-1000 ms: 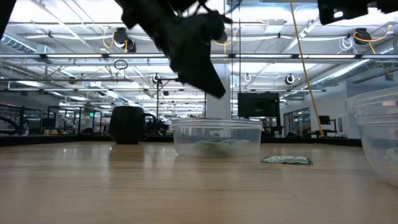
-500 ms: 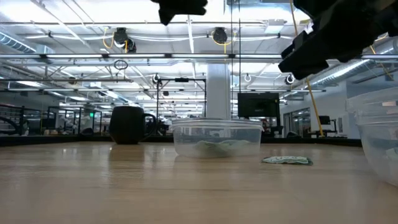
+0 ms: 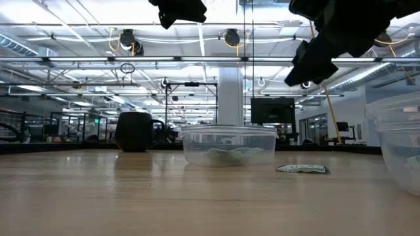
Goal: Pick and place Stevia / Truvia into bins
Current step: Put the truvia packet into the bottom transparent container
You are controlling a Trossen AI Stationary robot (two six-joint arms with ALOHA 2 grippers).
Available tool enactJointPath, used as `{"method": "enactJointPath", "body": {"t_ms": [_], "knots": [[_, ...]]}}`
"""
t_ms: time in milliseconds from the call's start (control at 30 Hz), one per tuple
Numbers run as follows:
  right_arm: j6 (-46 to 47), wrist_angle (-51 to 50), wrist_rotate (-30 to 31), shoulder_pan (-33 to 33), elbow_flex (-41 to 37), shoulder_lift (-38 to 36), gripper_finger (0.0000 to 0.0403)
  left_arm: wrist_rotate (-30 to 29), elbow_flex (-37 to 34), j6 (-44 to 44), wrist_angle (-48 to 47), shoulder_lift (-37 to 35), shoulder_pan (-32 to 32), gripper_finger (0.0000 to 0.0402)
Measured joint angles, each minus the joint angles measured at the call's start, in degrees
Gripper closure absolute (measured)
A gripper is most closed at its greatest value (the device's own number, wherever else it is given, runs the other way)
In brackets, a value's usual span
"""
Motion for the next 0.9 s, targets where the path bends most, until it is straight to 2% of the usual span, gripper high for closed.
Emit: {"method": "enactJointPath", "body": {"t_ms": [133, 300, 900], "knots": [[-1.1, -1.4, -0.2, -0.3, 2.9, 5.4, 0.0217, 0.0, 0.0, 0.0, 0.1, 0.0, 0.0, 0.0291], [-0.3, -8.4, 1.5, -0.4, 5.5, 12.0, 0.0217, 0.0, 0.0, 0.9, -0.3, 0.0, 0.0, 0.0291], [1.3, -5.4, 1.9, -0.5, 5.9, 20.9, 0.0218, 0.0, 0.0, 1.8, -1.8, 0.0, 0.0, 0.0291]]}}
